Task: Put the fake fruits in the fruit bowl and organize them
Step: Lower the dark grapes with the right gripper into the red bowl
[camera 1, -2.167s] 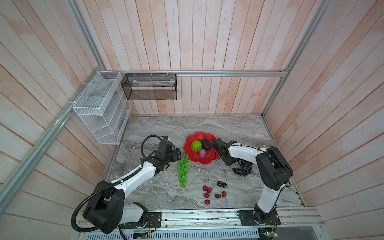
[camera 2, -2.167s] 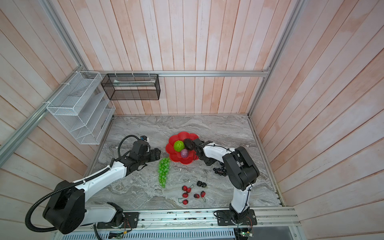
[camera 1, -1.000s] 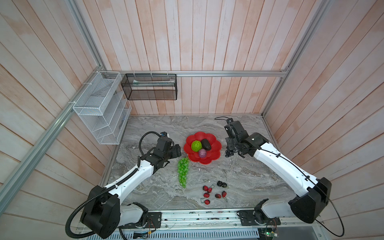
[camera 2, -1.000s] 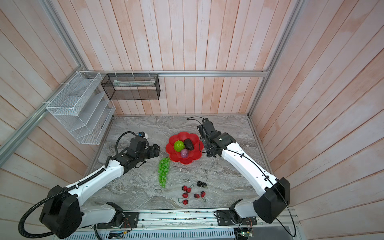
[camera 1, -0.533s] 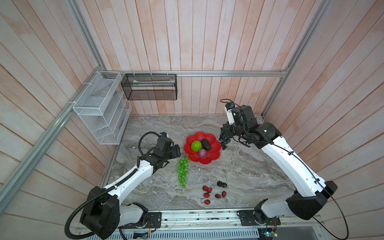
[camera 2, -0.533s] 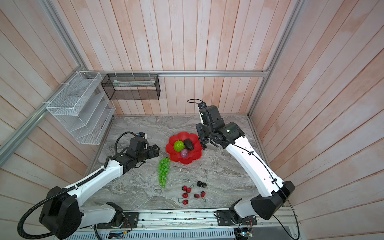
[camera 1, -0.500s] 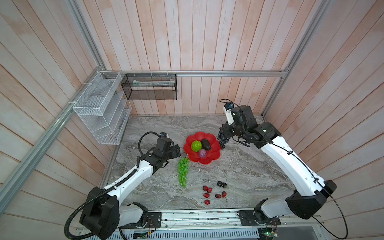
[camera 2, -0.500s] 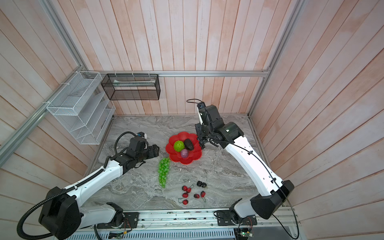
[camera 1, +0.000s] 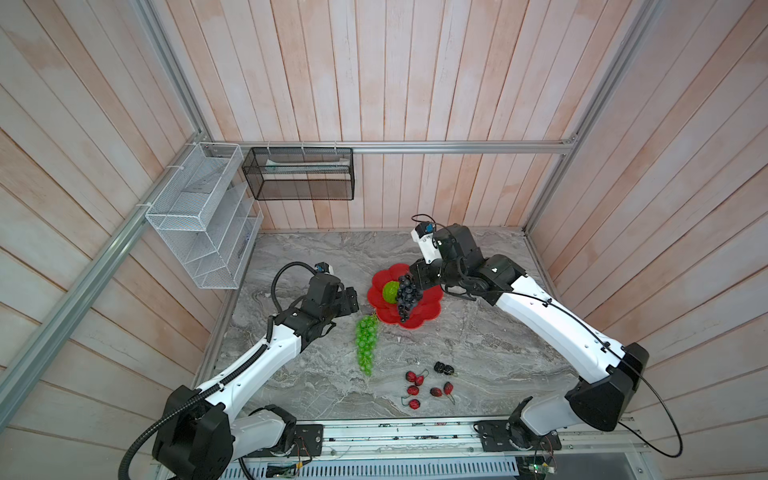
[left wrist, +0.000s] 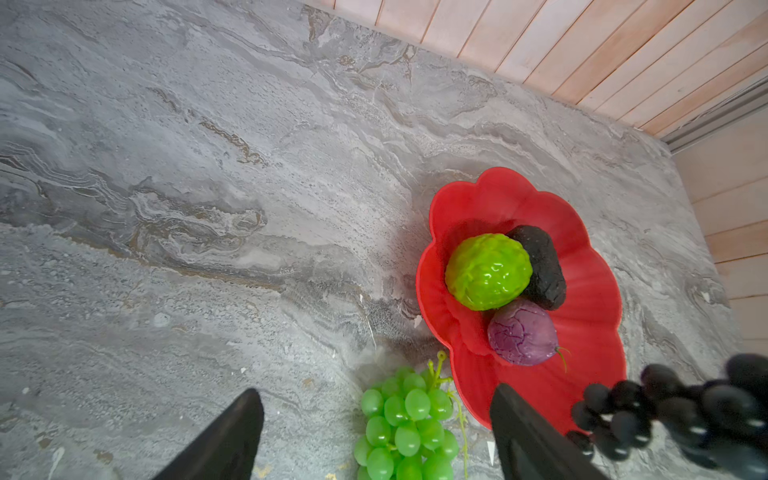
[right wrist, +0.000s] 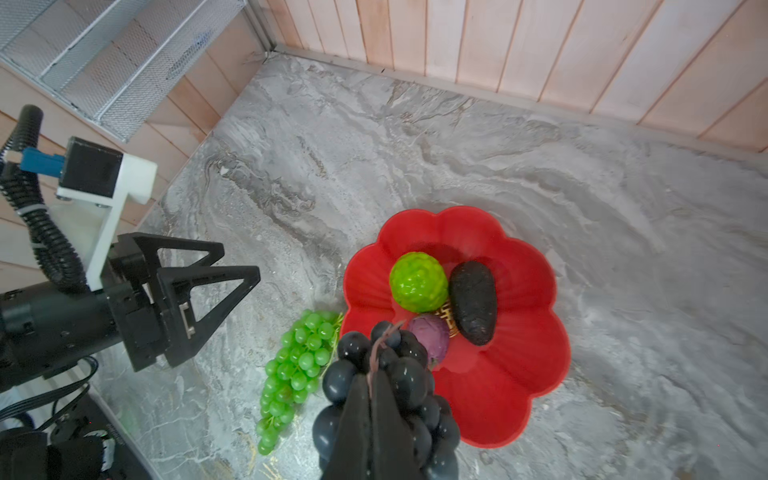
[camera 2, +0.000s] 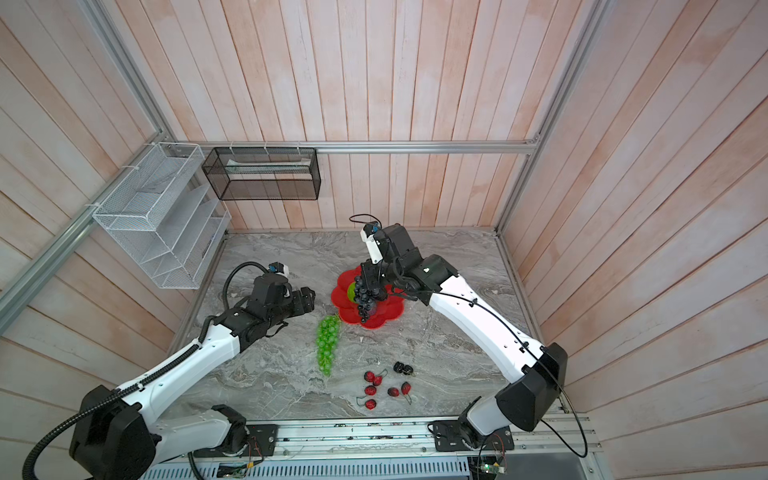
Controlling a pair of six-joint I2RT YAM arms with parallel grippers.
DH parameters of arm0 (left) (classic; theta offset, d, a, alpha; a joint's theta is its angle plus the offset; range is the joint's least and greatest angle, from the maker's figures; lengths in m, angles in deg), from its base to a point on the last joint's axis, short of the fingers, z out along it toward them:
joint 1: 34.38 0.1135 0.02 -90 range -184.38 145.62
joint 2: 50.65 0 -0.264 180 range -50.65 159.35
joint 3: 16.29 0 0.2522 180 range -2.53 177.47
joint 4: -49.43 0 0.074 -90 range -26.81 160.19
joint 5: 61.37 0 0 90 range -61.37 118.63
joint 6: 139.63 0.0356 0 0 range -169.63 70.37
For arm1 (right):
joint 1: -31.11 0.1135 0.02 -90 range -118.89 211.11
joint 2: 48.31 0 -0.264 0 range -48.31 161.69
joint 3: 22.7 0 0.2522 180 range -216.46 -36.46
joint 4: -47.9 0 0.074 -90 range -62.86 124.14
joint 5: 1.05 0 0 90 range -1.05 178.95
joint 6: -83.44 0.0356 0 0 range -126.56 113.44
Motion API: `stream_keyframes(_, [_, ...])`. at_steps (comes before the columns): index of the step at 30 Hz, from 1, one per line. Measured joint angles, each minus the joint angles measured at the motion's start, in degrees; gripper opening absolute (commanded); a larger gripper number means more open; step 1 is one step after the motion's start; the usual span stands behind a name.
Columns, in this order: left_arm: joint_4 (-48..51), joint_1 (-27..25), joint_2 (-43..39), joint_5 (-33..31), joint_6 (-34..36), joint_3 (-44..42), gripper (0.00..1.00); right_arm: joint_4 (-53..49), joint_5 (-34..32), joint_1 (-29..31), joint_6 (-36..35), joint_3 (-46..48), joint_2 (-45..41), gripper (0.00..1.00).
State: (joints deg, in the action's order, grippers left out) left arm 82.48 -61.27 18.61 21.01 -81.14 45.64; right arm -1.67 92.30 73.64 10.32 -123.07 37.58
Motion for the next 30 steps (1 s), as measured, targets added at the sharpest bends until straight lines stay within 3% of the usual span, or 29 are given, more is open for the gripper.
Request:
stream_keyframes(17, [0.42,0.33,-1.44,-0.37,-0.04,-1.95,0.88,10.34,7.04,0.50,5.31,8.15,2.84,0.00])
stream_keyframes(30, [0.46,0.33,-1.42,-0.37,-0.02,-2.12,0.88,10.93,10.69,-4.94,1.11,14.56,-0.11,0.00])
